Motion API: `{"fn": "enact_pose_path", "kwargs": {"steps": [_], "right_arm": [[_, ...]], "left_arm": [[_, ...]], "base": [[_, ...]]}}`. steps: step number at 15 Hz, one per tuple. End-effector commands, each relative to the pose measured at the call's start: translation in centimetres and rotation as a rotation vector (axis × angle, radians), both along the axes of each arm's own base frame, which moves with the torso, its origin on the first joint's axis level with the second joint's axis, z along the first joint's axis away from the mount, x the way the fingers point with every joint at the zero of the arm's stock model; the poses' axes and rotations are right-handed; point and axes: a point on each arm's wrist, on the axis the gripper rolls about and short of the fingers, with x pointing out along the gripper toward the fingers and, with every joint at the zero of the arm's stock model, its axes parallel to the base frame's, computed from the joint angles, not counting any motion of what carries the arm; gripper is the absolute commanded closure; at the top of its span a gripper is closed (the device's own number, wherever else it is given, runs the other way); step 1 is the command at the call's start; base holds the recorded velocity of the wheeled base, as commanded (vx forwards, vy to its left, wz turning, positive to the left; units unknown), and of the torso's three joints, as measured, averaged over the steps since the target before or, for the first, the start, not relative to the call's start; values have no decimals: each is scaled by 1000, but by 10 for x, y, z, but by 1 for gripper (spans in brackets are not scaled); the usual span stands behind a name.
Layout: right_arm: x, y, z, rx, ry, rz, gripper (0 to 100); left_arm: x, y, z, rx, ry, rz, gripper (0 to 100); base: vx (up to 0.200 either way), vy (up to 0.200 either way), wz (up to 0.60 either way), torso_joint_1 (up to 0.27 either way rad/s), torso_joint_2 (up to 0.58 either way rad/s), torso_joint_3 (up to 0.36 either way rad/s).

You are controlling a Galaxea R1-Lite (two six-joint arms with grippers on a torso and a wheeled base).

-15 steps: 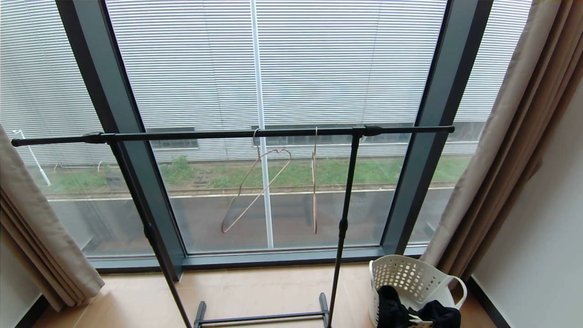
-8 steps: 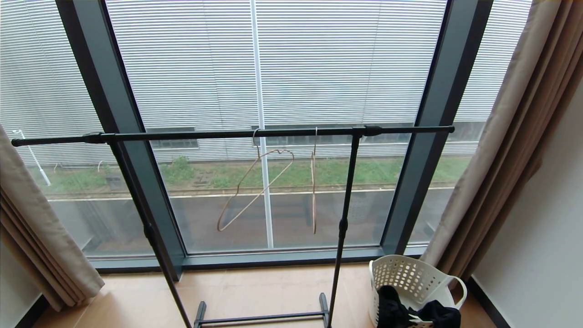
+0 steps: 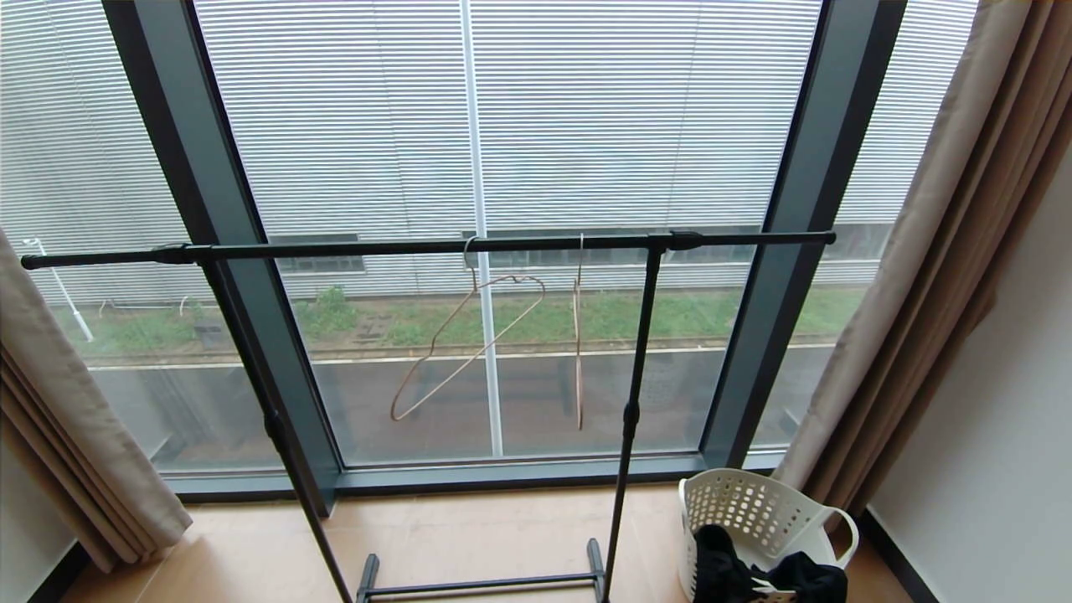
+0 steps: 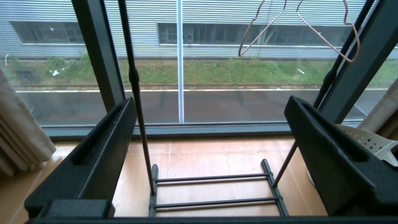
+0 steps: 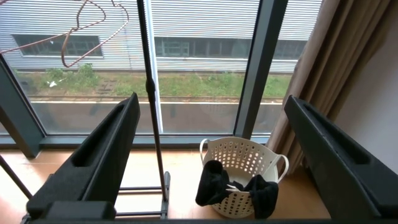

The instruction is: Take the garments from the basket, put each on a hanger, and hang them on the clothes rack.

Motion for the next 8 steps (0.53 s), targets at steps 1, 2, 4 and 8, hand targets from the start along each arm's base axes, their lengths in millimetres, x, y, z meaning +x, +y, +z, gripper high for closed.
{"fn": "enact_pose_path", "kwargs": {"steps": [1, 2, 4, 8], "right_arm": [[0, 0, 0, -4, 1, 2, 0], [0, 0, 0, -4, 7, 5, 0], [3, 0, 1, -5, 42, 16, 0], [3, 0, 1, -4, 34, 17, 0]], "left_arm": [[0, 0, 0, -1, 1, 0, 0], [0, 0, 0, -1, 1, 0, 0], [0, 0, 0, -1, 1, 0, 0], [0, 0, 0, -2, 1, 0, 0]], "base": [[0, 0, 0, 0, 0, 0], [0, 0, 0, -41, 61, 46], [0, 0, 0, -124, 307, 154], [0, 0, 0, -150, 337, 177]]}}
